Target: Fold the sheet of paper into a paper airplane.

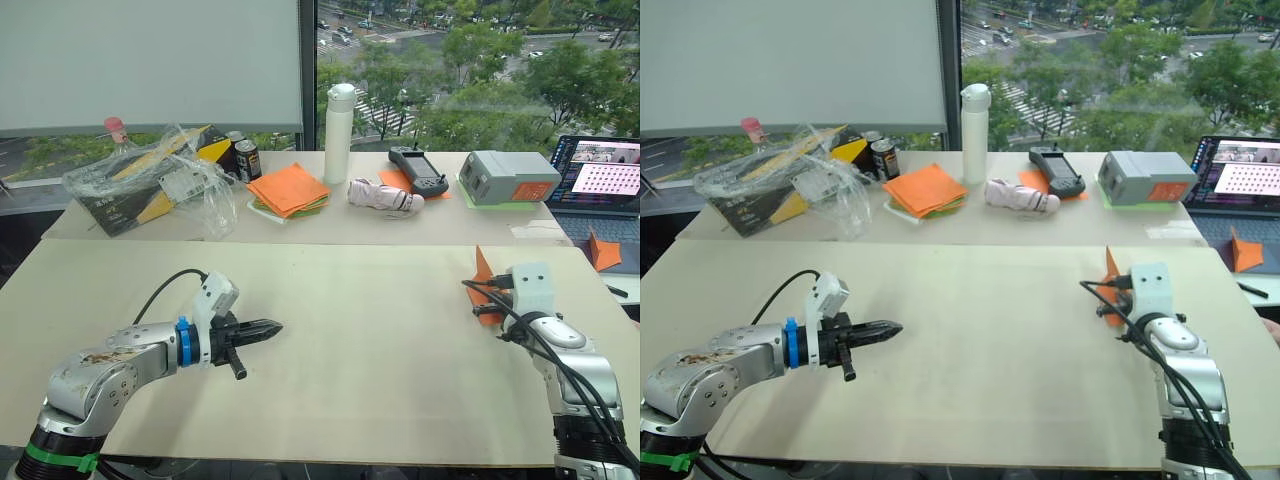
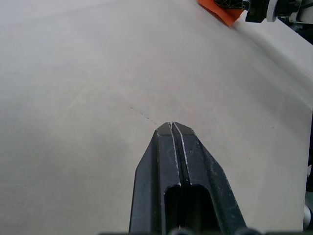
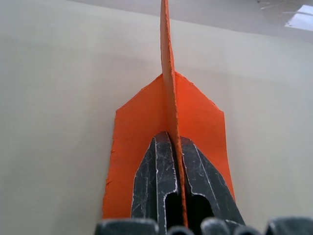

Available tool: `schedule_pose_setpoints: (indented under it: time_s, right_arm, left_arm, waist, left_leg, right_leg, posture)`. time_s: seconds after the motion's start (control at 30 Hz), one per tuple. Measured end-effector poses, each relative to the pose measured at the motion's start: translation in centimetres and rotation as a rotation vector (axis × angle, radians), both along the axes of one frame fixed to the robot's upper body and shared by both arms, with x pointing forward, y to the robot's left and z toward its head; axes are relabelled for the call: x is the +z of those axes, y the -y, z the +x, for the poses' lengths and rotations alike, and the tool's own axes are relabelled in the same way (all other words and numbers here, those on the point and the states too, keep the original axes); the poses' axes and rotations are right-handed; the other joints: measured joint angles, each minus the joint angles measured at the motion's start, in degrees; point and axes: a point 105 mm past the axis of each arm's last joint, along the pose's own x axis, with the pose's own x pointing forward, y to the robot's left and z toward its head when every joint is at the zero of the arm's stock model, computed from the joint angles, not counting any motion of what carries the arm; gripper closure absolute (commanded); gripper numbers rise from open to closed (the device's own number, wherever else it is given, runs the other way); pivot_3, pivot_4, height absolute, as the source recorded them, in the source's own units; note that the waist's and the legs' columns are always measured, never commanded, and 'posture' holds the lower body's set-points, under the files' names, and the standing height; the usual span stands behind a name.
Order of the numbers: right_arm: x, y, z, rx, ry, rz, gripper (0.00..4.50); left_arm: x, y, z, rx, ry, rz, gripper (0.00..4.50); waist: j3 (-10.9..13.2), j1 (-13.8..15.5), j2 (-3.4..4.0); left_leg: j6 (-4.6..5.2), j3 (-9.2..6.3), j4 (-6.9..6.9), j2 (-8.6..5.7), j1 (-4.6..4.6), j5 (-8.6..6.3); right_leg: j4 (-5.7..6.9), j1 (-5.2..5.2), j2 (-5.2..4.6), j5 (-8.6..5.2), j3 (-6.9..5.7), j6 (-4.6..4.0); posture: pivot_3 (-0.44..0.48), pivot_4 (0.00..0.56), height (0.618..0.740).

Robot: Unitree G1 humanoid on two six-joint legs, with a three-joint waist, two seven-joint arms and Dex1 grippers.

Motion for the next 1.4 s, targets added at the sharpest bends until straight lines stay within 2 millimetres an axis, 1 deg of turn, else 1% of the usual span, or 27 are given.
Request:
schedule_pose_setpoints:
  time_s: [0.1, 0.17, 0.2, 0.23, 0.3, 0.4, 0.43, 0.47, 0.53, 0.6, 0.63, 0.7, 0.77, 0.83, 0.87, 0.9, 0.97, 1.03, 1.13, 1.23, 1.3, 1.4]
  right_arm:
    - [-0.6, 0.1, -0.2, -0.019, -0.011, -0.002, 4.49]
    - [-0.8, 0.1, -0.3, -0.031, -0.014, -0.005, 3.88]
    - [-0.9, 0.1, -0.3, -0.038, -0.013, -0.005, 3.48]
    - [-0.9, 0.0, -0.3, -0.042, -0.011, -0.005, 3.26]
    - [-0.9, 0.1, -0.3, -0.058, -0.006, -0.010, 2.47]
    - [-0.6, 0.4, -0.3, -0.092, 0.004, -0.032, 1.48]
    - [-0.5, 0.5, -0.3, -0.102, 0.010, -0.038, 1.08]
    - [-0.2, 0.5, -0.1, -0.111, 0.023, -0.042, 0.83]
    - [0.8, 0.2, 0.3, -0.107, 0.075, -0.052, 0.83]
    - [2.8, -0.4, 1.0, -0.096, 0.161, -0.061, 0.83]
    - [4.2, -0.8, 1.3, -0.086, 0.215, -0.067, 0.83]
    - [7.1, -2.2, 2.1, -0.056, 0.330, -0.060, 0.83]
    - [9.3, -3.9, 2.6, -0.002, 0.420, -0.050, 0.83]
    - [10.3, -5.6, 2.9, 0.060, 0.463, -0.031, 0.83]
    - [10.5, -7.3, 3.2, 0.140, 0.470, 0.009, 0.83]
    - [10.4, -8.5, 3.3, 0.195, 0.469, 0.033, 0.83]
    - [10.2, -12.2, 3.2, 0.367, 0.455, 0.116, 0.83]
    - [9.9, -14.8, 2.7, 0.503, 0.429, 0.174, 0.83]
    - [9.7, -18.1, 1.3, 0.714, 0.388, 0.227, 0.83]
    - [9.2, -19.7, 0.3, 0.845, 0.325, 0.277, 0.83]
    - [8.8, -20.0, -0.1, 0.897, 0.286, 0.305, 0.83]
    - [8.2, -20.0, -0.2, 0.930, 0.251, 0.306, 0.83]
  left_arm:
    - [0.0, 0.0, 0.0, 0.002, -0.001, 0.000, 4.50]
    - [0.0, 0.0, 0.1, 0.005, -0.001, 0.000, 4.50]
    - [0.0, 0.0, 0.1, 0.007, -0.002, 0.001, 4.50]
    - [-0.1, 0.0, 0.1, 0.009, -0.004, 0.002, 4.50]
    - [-0.1, 0.0, 0.1, 0.013, -0.010, 0.005, 4.50]
    - [-0.2, -0.1, 0.1, 0.019, -0.016, 0.004, 4.50]
    - [-0.2, -0.1, 0.1, 0.021, -0.016, 0.002, 4.50]
    - [-0.2, 0.0, 0.1, 0.024, -0.016, -0.002, 4.50]
    - [-0.2, 0.0, 0.2, 0.031, -0.015, -0.012, 4.50]
    - [-0.1, -0.1, 0.4, 0.047, -0.011, -0.019, 4.50]
    - [0.0, -0.1, 0.5, 0.057, -0.009, -0.026, 4.50]
    - [0.2, -0.3, 0.8, 0.086, -0.009, -0.055, 4.50]
    - [0.4, -0.4, 1.0, 0.111, -0.009, -0.078, 4.50]
    - [0.5, -0.6, 1.2, 0.133, -0.006, -0.090, 4.50]
    - [0.7, -0.9, 1.5, 0.168, 0.004, -0.107, 4.50]
    - [0.8, -1.1, 1.7, 0.187, 0.009, -0.115, 4.50]
    - [1.2, -1.4, 2.2, 0.232, 0.021, -0.137, 4.50]
    - [1.4, -1.6, 2.5, 0.259, 0.032, -0.155, 4.50]
    - [1.7, -2.2, 2.7, 0.312, 0.055, -0.165, 4.50]
    - [1.7, -2.7, 2.6, 0.354, 0.072, -0.177, 4.50]
    - [1.9, -3.2, 2.6, 0.391, 0.095, -0.190, 4.50]
    - [2.2, -4.0, 2.6, 0.437, 0.111, -0.220, 4.50]
  waist:
    - [0.00, 0.08, 0.00]
    - [0.00, 0.09, 0.00]
    - [0.00, 0.09, 0.00]
    - [0.00, 0.07, 0.00]
    - [0.00, 0.04, 0.00]
    - [0.00, 0.07, 0.00]
    - [0.00, 0.06, 0.00]
    - [0.00, 0.03, 0.00]
    - [0.00, -0.06, 0.01]
    - [0.00, -0.20, 0.03]
    - [0.00, -0.21, 0.04]
    - [0.00, -0.31, 0.04]
    - [0.00, -0.27, 0.04]
    - [0.00, -0.27, 0.04]
    - [0.00, -0.27, 0.04]
    - [0.00, -0.28, 0.04]
    - [0.00, -0.33, 0.04]
    - [-0.01, -0.35, 0.04]
    - [0.00, -0.19, 0.04]
    - [0.00, -0.03, 0.04]
    - [0.00, 0.02, 0.04]
    - [0.00, 0.05, 0.04]
  left_leg:
    - [0.00, 0.01, 0.02, 0.00, -0.01, 0.00]
    - [0.00, 0.01, 0.02, 0.00, -0.01, 0.00]
    - [0.00, 0.00, 0.02, 0.00, -0.01, 0.00]
    - [0.00, 0.01, 0.02, 0.00, -0.01, 0.00]
    - [0.00, 0.01, 0.02, 0.00, 0.00, 0.00]
    - [0.00, 0.00, 0.02, 0.00, 0.00, 0.00]
    - [0.00, 0.00, 0.02, 0.00, 0.00, 0.00]
    - [0.00, 0.01, 0.02, 0.00, 0.00, 0.00]
    - [0.00, 0.01, 0.02, 0.00, 0.01, 0.00]
    - [0.00, 0.02, 0.02, 0.00, 0.02, 0.00]
    - [0.00, 0.02, 0.02, 0.00, 0.03, 0.00]
    - [0.00, 0.02, 0.03, 0.00, 0.04, 0.00]
    - [0.00, -0.01, 0.03, 0.02, 0.04, 0.00]
    - [0.00, -0.01, 0.03, 0.01, 0.03, 0.00]
    - [0.00, 0.00, 0.04, 0.01, 0.03, 0.00]
    - [-0.01, -0.01, 0.04, 0.02, 0.03, 0.00]
    - [-0.01, -0.02, 0.05, 0.02, 0.04, 0.00]
    - [-0.01, -0.04, 0.07, 0.02, 0.02, 0.00]
    - [-0.01, -0.06, 0.09, 0.01, 0.01, 0.00]
    - [-0.01, -0.07, 0.10, 0.01, 0.02, 0.01]
    - [-0.01, -0.07, 0.11, 0.01, 0.02, 0.00]
    - [-0.01, -0.07, 0.11, 0.01, 0.04, 0.00]
  right_leg:
    - [0.00, 0.00, 0.00, 0.00, 0.01, 0.00]
    - [0.00, 0.00, 0.00, 0.00, 0.01, 0.00]
    - [0.01, 0.00, 0.00, 0.00, 0.01, 0.00]
    - [0.01, 0.00, 0.00, 0.00, 0.01, 0.00]
    - [0.01, 0.00, 0.00, 0.00, 0.01, 0.00]
    - [0.03, 0.00, 0.00, 0.00, 0.01, 0.00]
    - [0.03, 0.00, 0.00, 0.00, 0.01, 0.00]
    - [0.03, 0.00, 0.00, 0.00, 0.01, 0.00]
    - [0.05, -0.01, 0.00, 0.00, 0.02, 0.00]
    - [0.07, -0.01, 0.00, 0.00, 0.03, 0.00]
    - [0.08, -0.01, 0.00, 0.00, 0.03, 0.00]
    - [0.11, -0.01, 0.00, 0.00, 0.03, 0.00]
    - [0.12, -0.01, 0.01, 0.00, 0.00, 0.00]
    - [0.11, -0.01, 0.01, 0.00, 0.00, 0.00]
    - [0.11, -0.01, 0.01, 0.00, 0.01, 0.00]
    - [0.11, -0.01, 0.00, 0.00, 0.01, 0.00]
    - [0.13, -0.01, 0.00, 0.00, -0.01, 0.00]
    - [0.12, -0.01, 0.00, 0.00, -0.01, 0.00]
    - [0.11, -0.01, 0.00, 0.00, -0.01, 0.00]
    - [0.12, -0.01, 0.00, 0.00, -0.02, 0.00]
    - [0.12, -0.01, 0.00, 0.00, -0.02, 0.00]
    - [0.13, -0.01, 0.00, 0.00, -0.02, 0.00]
  posture:
    - [0.000, 0.150, 0.740]
    - [0.000, 0.150, 0.740]
    - [0.000, 0.150, 0.740]
    - [0.000, 0.150, 0.740]
    - [0.000, 0.150, 0.740]
    - [0.000, 0.150, 0.740]
    - [0.000, 0.150, 0.740]
    - [0.000, 0.150, 0.740]
    - [0.000, 0.150, 0.740]
    - [0.000, 0.150, 0.740]
    - [0.000, 0.150, 0.740]
    - [0.000, 0.150, 0.740]
    - [0.000, 0.150, 0.740]
    - [0.000, 0.150, 0.740]
    - [0.000, 0.150, 0.740]
    - [0.000, 0.150, 0.740]
    - [0.000, 0.150, 0.740]
    - [0.000, 0.150, 0.740]
    - [0.000, 0.150, 0.740]
    - [0.000, 0.150, 0.740]
    - [0.000, 0.150, 0.740]
    - [0.000, 0.150, 0.740]
